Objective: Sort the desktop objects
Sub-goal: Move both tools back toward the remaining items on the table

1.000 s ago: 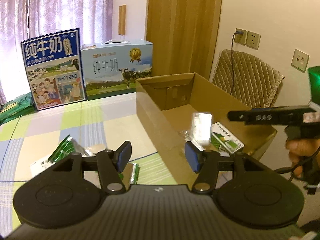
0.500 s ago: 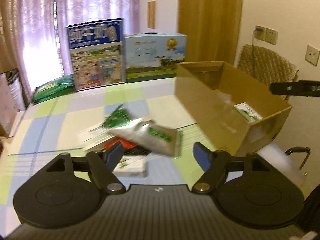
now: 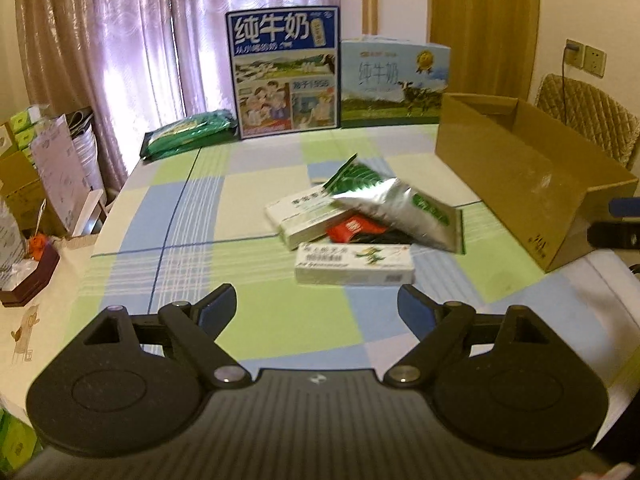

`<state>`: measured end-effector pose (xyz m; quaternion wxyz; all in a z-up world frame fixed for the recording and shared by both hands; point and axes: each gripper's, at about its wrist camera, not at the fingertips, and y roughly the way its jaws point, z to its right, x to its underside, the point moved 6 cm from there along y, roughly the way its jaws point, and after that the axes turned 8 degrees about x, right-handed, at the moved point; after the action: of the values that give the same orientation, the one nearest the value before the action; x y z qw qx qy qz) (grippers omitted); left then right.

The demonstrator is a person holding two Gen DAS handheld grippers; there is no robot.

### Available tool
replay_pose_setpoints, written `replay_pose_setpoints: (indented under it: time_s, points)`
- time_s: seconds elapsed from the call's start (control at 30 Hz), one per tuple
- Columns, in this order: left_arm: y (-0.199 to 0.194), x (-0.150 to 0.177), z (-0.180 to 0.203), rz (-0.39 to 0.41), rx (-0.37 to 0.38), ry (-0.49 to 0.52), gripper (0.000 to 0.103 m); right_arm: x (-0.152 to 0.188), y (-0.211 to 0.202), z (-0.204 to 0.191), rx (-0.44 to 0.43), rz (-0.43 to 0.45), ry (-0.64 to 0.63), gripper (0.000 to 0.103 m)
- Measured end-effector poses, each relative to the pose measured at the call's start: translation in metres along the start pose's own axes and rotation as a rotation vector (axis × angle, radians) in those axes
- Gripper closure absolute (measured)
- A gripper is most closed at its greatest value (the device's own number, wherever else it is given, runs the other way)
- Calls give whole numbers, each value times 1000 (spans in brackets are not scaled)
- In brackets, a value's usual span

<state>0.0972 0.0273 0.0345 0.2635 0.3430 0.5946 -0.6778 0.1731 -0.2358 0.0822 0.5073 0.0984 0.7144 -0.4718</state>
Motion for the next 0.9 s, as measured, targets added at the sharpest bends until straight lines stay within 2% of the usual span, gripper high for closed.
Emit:
replay_pose_setpoints:
  time_s: [0.3, 0.5, 0.67, 0.9]
  points:
    - [16, 13, -16, -15, 22, -33, 13, 16, 24, -20, -13, -60, -93, 2]
    - [31, 15, -16, -53, 50, 3, 13, 16, 42, -25, -20, -89, -139, 2]
    - [44, 3, -4, -72, 107, 167, 13, 9, 57, -30, -38, -102, -200, 2]
    - [77, -13, 16, -156, 240, 525, 18, -10, 80, -42, -102, -129, -365, 2]
